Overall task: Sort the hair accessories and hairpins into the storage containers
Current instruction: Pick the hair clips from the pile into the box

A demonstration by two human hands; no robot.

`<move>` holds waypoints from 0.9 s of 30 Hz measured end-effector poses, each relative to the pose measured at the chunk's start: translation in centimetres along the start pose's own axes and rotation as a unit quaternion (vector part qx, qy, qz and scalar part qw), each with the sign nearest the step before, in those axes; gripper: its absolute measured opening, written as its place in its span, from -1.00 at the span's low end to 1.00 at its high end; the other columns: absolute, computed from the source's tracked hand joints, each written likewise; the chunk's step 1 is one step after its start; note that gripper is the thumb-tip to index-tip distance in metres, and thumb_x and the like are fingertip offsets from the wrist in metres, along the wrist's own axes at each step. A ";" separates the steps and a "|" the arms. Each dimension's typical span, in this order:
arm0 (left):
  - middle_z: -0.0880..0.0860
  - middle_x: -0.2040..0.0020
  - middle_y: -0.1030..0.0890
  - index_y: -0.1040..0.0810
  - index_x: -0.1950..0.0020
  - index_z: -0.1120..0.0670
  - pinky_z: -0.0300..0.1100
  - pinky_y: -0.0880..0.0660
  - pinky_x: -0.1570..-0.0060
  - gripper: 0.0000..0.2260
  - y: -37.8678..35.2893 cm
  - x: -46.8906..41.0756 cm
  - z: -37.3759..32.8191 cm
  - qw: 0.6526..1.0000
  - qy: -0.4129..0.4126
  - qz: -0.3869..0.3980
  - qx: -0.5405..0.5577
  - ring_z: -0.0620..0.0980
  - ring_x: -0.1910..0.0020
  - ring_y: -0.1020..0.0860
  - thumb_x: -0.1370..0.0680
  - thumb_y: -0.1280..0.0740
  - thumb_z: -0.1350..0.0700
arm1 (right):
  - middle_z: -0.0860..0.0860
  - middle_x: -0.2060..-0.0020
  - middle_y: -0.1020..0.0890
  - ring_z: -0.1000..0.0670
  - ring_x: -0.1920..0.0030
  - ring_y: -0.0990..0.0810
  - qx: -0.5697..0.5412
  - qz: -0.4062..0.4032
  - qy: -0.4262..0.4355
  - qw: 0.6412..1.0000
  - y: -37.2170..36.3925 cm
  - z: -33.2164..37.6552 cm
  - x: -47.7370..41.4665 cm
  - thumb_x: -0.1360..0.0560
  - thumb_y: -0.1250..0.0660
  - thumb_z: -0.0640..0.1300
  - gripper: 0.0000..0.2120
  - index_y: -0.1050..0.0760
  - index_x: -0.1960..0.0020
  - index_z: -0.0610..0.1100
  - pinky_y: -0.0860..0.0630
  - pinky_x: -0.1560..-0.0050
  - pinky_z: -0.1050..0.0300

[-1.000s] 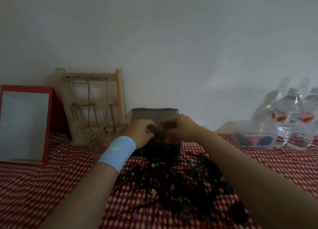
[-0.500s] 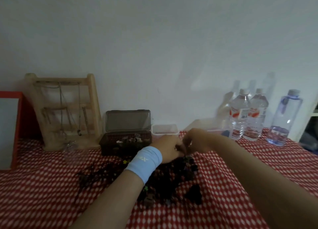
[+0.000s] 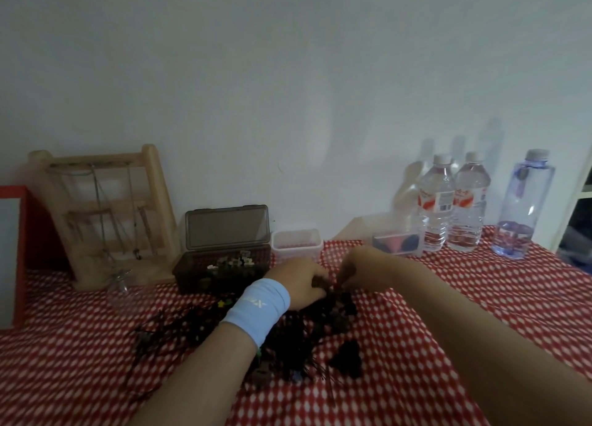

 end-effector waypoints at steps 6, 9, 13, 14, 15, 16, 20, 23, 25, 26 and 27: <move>-0.02 -0.22 -0.43 -0.68 -0.11 -0.11 -0.16 -0.38 -0.09 -0.75 -0.9 -0.9 -1.1 1.000 -0.018 -0.022 -0.011 0.03 -0.16 -0.46 -0.48 -0.41 -0.14 | 0.11 -0.09 -0.64 0.10 -0.05 -0.59 -0.059 -0.032 -0.003 0.998 0.5 -0.4 0.4 -0.50 -0.42 -0.16 -0.66 -0.61 -0.25 0.08 -0.55 -0.10 0.20; -0.04 -0.14 -0.51 -0.71 -0.05 -0.06 -0.22 -0.36 0.02 -0.82 -0.8 -1.2 -1.2 0.999 -0.022 -0.038 0.001 0.01 -0.10 -0.51 -0.49 -0.43 -0.05 | 0.19 0.05 -0.62 0.18 0.02 -0.57 -0.095 -0.061 -0.010 0.994 1.0 -0.8 0.8 -0.47 -0.40 -0.24 -0.69 -0.67 -0.10 0.10 -0.43 0.11 0.38; -0.06 -0.20 -0.47 -0.66 -0.03 -0.06 -0.17 -0.40 -0.03 -0.85 -0.2 -0.5 -0.8 0.997 -0.021 -0.065 -0.021 -0.01 -0.15 -0.49 -0.49 -0.42 -0.03 | 0.22 0.11 -0.64 0.18 0.04 -0.58 -0.100 -0.044 -0.012 0.994 1.3 -0.4 1.2 -0.47 -0.41 -0.23 -0.77 -0.71 0.03 0.08 -0.48 -0.02 0.30; -0.07 -0.19 -0.47 -0.64 -0.01 -0.07 -0.16 -0.42 -0.05 -0.87 -0.1 -0.2 -0.9 0.997 -0.021 -0.073 -0.012 -0.02 -0.14 -0.49 -0.49 -0.41 -0.03 | 0.20 0.10 -0.66 0.16 0.03 -0.60 -0.098 -0.037 -0.009 0.994 1.2 -0.2 1.3 -0.47 -0.42 -0.20 -0.79 -0.71 0.03 0.09 -0.53 -0.09 0.24; -0.08 -0.13 -0.50 -0.62 0.03 -0.08 -0.16 -0.44 -0.05 -0.90 0.1 0.3 -1.0 0.997 -0.025 -0.077 0.006 -0.03 -0.10 -0.51 -0.49 -0.40 -0.04 | 0.19 0.09 -0.68 0.15 0.02 -0.62 -0.097 -0.031 -0.005 0.995 1.1 -0.1 1.5 -0.48 -0.42 -0.17 -0.81 -0.71 0.03 0.10 -0.56 -0.13 0.17; -0.11 -0.05 -0.54 -0.61 0.06 -0.09 -0.18 -0.47 -0.02 -0.92 0.2 0.8 -1.2 0.997 -0.028 -0.069 0.033 -0.06 -0.04 -0.54 -0.49 -0.40 -0.06 | 0.18 0.09 -0.69 0.15 0.02 -0.64 -0.101 -0.025 0.000 0.995 1.0 0.2 1.7 -0.49 -0.43 -0.15 -0.83 -0.71 0.02 0.10 -0.58 -0.13 0.14; -0.24 0.06 -0.60 -0.65 0.01 -0.12 -0.26 -0.47 0.01 -0.76 -0.2 3.6 -3.4 0.989 -0.037 0.079 0.119 -0.22 0.06 -0.54 -0.42 -0.45 -0.21 | 0.19 0.09 -0.70 0.17 0.03 -0.63 -0.101 0.000 0.014 0.995 0.8 1.1 3.3 -0.51 -0.43 -0.12 -0.85 -0.70 0.00 0.11 -0.56 -0.05 0.18; -0.22 -0.07 -0.60 -0.63 -0.15 -0.12 -0.27 -0.47 -0.02 -0.64 -1.2 4.9 -4.8 0.982 -0.077 0.152 0.078 -0.21 0.01 -0.54 -0.39 -0.49 -0.17 | 0.18 0.05 -0.69 0.16 -0.01 -0.62 -0.082 0.016 0.017 0.996 0.7 1.7 4.2 -0.53 -0.40 -0.16 -0.81 -0.70 -0.03 0.09 -0.56 -0.15 0.11; -0.19 -0.09 -0.60 -0.64 -0.16 -0.07 -0.31 -0.44 0.01 -0.68 -1.3 5.3 -4.9 0.984 -0.090 0.136 0.066 -0.22 0.05 -0.52 -0.43 -0.49 -0.09 | 0.14 -0.01 -0.68 0.13 -0.02 -0.60 -0.081 0.019 0.007 0.997 0.7 2.0 4.7 -0.57 -0.34 -0.21 -0.77 -0.69 -0.05 0.06 -0.56 -0.16 0.09; -0.18 -0.09 -0.61 -0.65 -0.15 -0.05 -0.30 -0.45 0.00 -0.71 -1.1 5.5 -4.8 0.986 -0.086 0.126 0.067 -0.22 0.05 -0.53 -0.45 -0.47 -0.06 | 0.11 -0.05 -0.67 0.13 0.00 -0.57 -0.082 0.016 0.000 0.996 0.7 2.3 5.0 -0.58 -0.31 -0.25 -0.75 -0.68 -0.08 0.03 -0.55 -0.07 0.15; -0.16 -0.11 -0.62 -0.66 -0.14 -0.04 -0.27 -0.47 -0.04 -0.74 -0.8 5.7 -4.7 0.988 -0.081 0.116 0.069 -0.20 0.04 -0.54 -0.48 -0.45 -0.04 | 0.07 -0.09 -0.65 0.11 0.00 -0.55 -0.085 0.012 -0.011 0.996 0.8 2.6 5.3 -0.59 -0.27 -0.28 -0.73 -0.67 -0.11 -0.01 -0.49 0.01 0.22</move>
Point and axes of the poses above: each hand's wrist, its own x-axis away from the middle knuckle, its own y-axis out of the back of the hand, z = x × y, the point moved 2 cm from there along -x, towards the middle knuckle
